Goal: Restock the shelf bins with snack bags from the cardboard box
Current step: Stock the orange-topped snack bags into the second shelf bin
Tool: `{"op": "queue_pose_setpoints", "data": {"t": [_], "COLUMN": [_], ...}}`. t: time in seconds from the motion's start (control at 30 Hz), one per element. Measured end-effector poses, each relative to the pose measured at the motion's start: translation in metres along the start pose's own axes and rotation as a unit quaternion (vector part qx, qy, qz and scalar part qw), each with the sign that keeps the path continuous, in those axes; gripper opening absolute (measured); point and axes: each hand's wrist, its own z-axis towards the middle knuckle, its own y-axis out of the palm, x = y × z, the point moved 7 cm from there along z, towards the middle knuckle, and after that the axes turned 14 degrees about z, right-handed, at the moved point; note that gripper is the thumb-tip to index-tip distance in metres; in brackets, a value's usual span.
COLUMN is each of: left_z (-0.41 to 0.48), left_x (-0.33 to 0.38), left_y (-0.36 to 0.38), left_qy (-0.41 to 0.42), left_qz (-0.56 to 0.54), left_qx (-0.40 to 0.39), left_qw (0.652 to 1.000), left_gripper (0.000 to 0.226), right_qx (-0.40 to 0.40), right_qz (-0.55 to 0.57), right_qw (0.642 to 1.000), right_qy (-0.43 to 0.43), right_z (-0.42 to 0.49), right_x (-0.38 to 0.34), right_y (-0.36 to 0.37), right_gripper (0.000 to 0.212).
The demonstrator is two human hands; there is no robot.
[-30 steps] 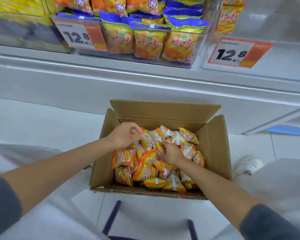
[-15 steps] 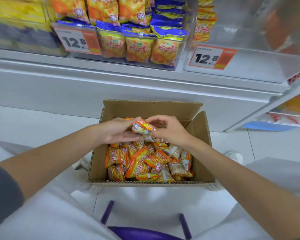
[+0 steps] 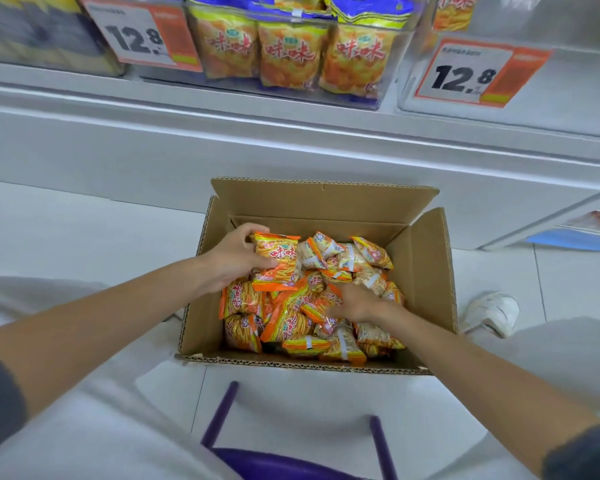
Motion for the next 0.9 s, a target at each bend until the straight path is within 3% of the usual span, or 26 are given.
{"op": "queue_pose_setpoints", "data": {"t": [0.2,0.3,0.47,0.57,0.67,0.77,0.9], "left_z": [0.003,0.003,0.003,0.003,0.002,0.003,0.005], "left_x": [-0.006,-0.006,-0.006,-0.011,-0.013,-0.013,-0.013], "left_y": [0.008,0.007,0.004,0.006,0.005,0.006,0.005], "left_qy": [-0.011,0.0,0.011,-0.004,-0.008,-0.001,0.011], "left_qz": [0.013,0.02,0.01,0.016,0.022,0.023,0.031], "left_qx": [-0.025,-0.009,-0.002,-0.018,-0.019,-0.018,-0.021], "left_qw": [1.0,1.0,1.0,1.0,1.0,1.0,0.999], "left_gripper": [0.051,0.051,0.053,0.054,0.049,0.046,0.047], "right_qx": [0.026,-0.011,0.027,-0.003,-0.004,0.052,0.006], "right_qz": [0.024,0.096,0.232,0.334,0.314,0.188,0.24], "right_qw": [0.998,0.993,0.972,0.942,0.948,0.98,0.971], "right_qy": [-0.06,-0.064,-0.023,-0.036,-0.046,-0.038,0.015], "right_z": [0.002,-0.005,-0.016,-0.017,-0.015,-0.009,-0.005], "right_x": [-0.012,-0.015,-0.009,-0.017,-0.029,-0.02,-0.008], "right_y": [0.011,0.019,0.011,0.009,0.015,0.017,0.019], "right_gripper": [0.047,0.055,0.086,0.071,0.07,0.085,0.095]}}
